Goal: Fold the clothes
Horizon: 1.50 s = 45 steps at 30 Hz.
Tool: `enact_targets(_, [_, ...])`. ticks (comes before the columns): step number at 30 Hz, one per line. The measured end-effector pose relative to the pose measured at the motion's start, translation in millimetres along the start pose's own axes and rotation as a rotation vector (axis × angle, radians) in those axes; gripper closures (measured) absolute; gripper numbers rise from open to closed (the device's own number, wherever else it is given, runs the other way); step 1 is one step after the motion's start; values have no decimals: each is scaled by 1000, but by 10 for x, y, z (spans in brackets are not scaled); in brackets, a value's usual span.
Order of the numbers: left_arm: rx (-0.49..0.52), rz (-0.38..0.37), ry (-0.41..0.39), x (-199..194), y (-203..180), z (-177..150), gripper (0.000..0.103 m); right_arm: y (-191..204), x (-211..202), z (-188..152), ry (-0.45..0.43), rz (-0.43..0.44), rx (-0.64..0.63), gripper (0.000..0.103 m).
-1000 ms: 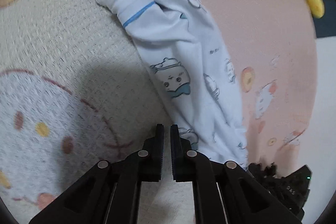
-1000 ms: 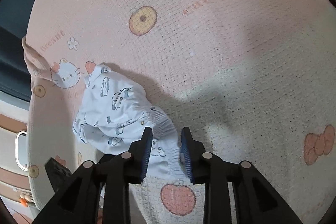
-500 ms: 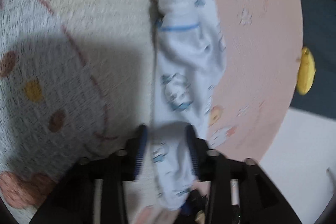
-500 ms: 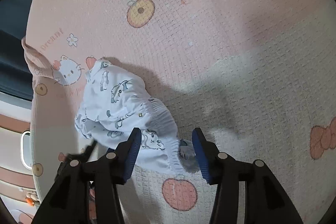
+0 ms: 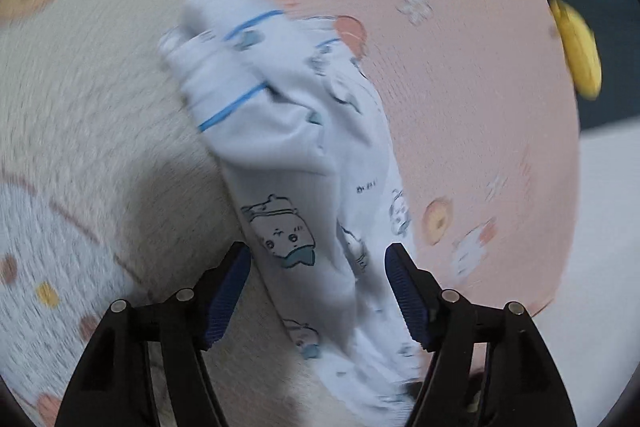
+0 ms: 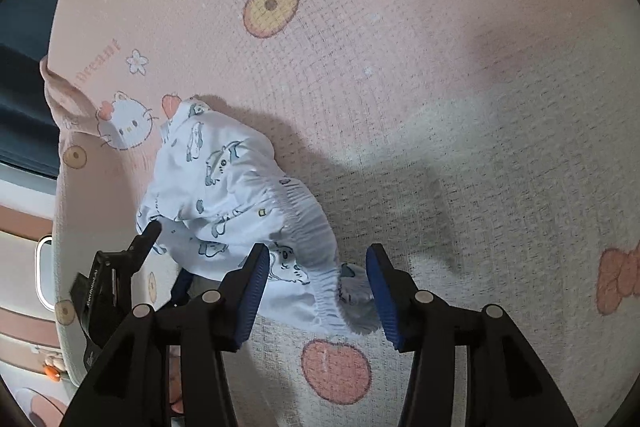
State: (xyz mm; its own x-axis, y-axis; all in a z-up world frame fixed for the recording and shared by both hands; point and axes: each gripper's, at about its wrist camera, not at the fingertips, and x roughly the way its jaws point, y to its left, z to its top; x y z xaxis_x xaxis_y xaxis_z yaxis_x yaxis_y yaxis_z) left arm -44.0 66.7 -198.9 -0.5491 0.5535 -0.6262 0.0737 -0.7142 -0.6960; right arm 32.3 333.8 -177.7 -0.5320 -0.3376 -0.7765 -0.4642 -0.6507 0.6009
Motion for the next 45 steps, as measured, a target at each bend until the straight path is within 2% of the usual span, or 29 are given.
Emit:
enact_targets(2, [77, 63, -8, 60, -75, -56, 72, 15, 39, -12, 8, -4, -5, 53])
enact_targets(3, [101, 88, -5, 69, 0, -75, 78, 25, 60, -18, 13, -6, -10, 53])
enact_targets(4, [115, 108, -5, 84, 53, -89, 89, 35, 74, -24, 17, -14, -16, 53])
enact_targets(5, [132, 129, -11, 113, 44, -113, 94, 49, 87, -30, 22, -26, -22, 53])
enact_targets(7, [167, 142, -22, 84, 87, -118, 96, 68, 103, -42, 28, -50, -31, 52])
enact_targets(10, [216, 135, -36, -15, 99, -121, 98, 91, 76, -51, 13, -102, -35, 41])
enact_targets(12, [223, 129, -40, -57, 71, -119, 98, 101, 37, -54, -10, -131, -37, 39])
enact_targets(15, [213, 107, -40, -126, 63, -137, 99, 98, -12, -59, -33, -112, -35, 31])
enact_targets(22, [221, 88, -36, -252, -41, -185, 99, 150, -15, -143, -20, -90, -67, 30])
enact_targets(24, [209, 83, -43, -66, -140, -70, 99, 154, 5, -152, -18, -90, -59, 31])
enact_targets(27, [201, 87, -38, -10, -129, -44, 99, 121, 10, -159, -16, -94, -48, 38])
enact_targets(33, [156, 78, -15, -57, -62, -12, 99, 35, 137, -200, 12, -80, -22, 62])
enact_targets(35, [174, 95, -12, -119, -80, -39, 99, 35, 153, -206, 16, -100, -27, 80])
enact_targets(37, [193, 108, -11, -172, -104, -63, 99, 43, 132, -208, 6, -109, -33, 89])
enact_targets(45, [252, 118, -12, -395, -281, -69, 99, 165, -98, -254, -58, -70, -88, 93])
